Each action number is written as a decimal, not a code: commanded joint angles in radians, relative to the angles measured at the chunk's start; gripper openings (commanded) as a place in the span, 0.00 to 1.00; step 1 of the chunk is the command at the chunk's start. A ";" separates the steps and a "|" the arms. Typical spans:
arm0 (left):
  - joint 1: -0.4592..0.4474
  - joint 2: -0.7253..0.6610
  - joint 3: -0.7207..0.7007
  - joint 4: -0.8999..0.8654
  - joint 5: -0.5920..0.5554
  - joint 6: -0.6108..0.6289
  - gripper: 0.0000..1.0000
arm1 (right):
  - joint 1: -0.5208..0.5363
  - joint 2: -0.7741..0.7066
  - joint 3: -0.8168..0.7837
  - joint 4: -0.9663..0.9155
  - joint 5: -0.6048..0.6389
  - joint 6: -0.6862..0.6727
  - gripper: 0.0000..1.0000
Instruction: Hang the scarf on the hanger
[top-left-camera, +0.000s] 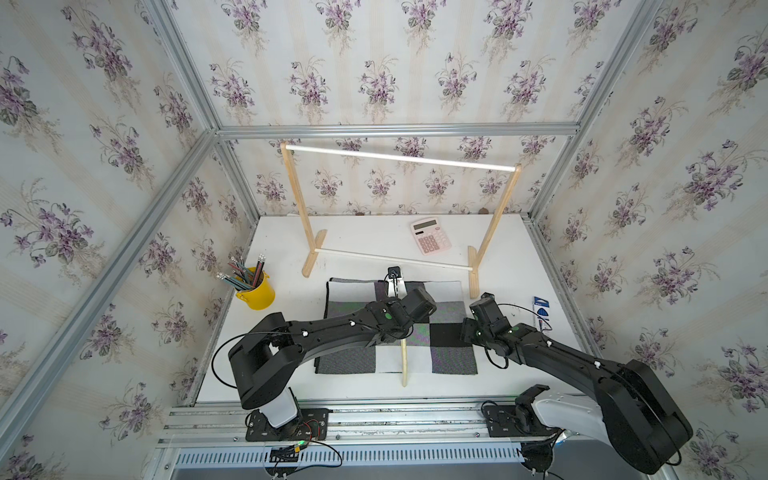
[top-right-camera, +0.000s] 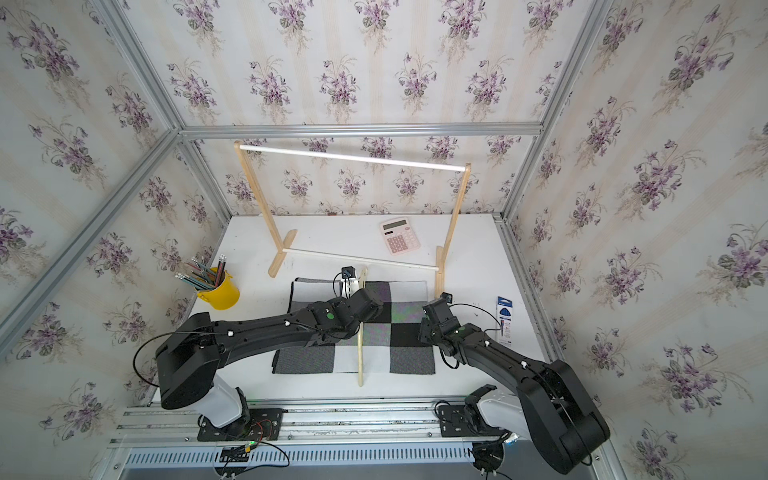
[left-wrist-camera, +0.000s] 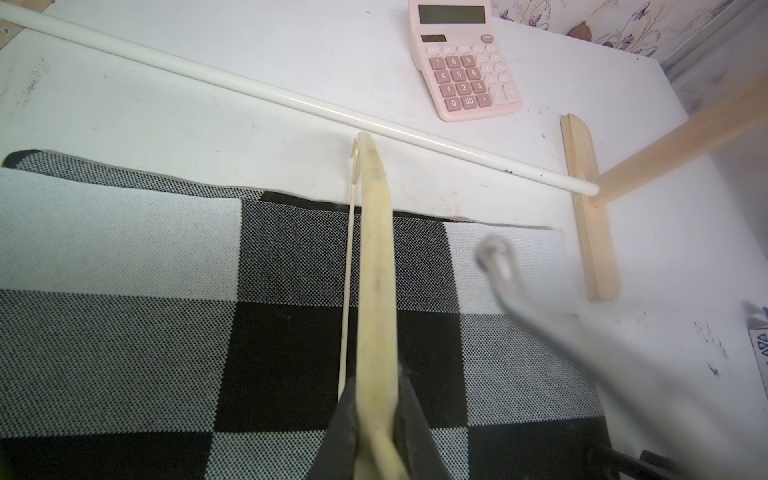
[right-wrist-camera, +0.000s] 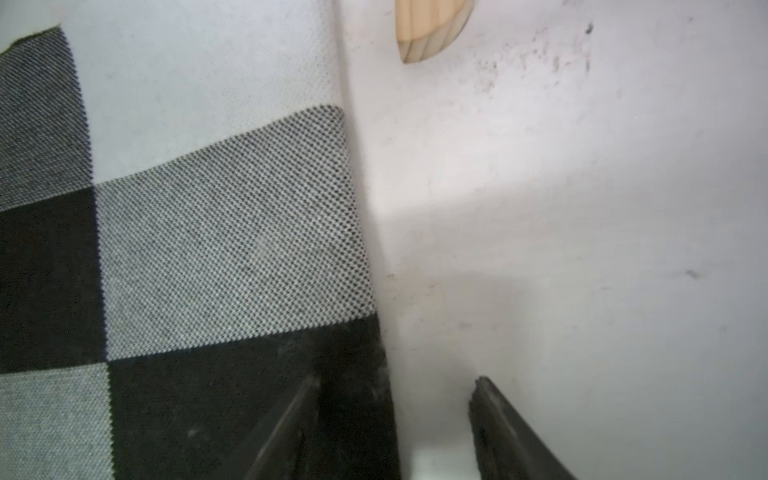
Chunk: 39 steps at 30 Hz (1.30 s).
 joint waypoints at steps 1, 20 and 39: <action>0.000 -0.004 -0.010 -0.112 0.070 -0.032 0.00 | -0.001 0.016 -0.011 0.010 -0.064 -0.003 0.55; 0.000 0.020 -0.016 -0.158 0.072 -0.030 0.00 | 0.001 0.028 -0.070 0.080 -0.149 0.004 0.00; 0.000 -0.001 -0.042 -0.187 0.056 -0.020 0.00 | 0.058 -0.037 -0.076 0.513 -0.517 -0.040 0.00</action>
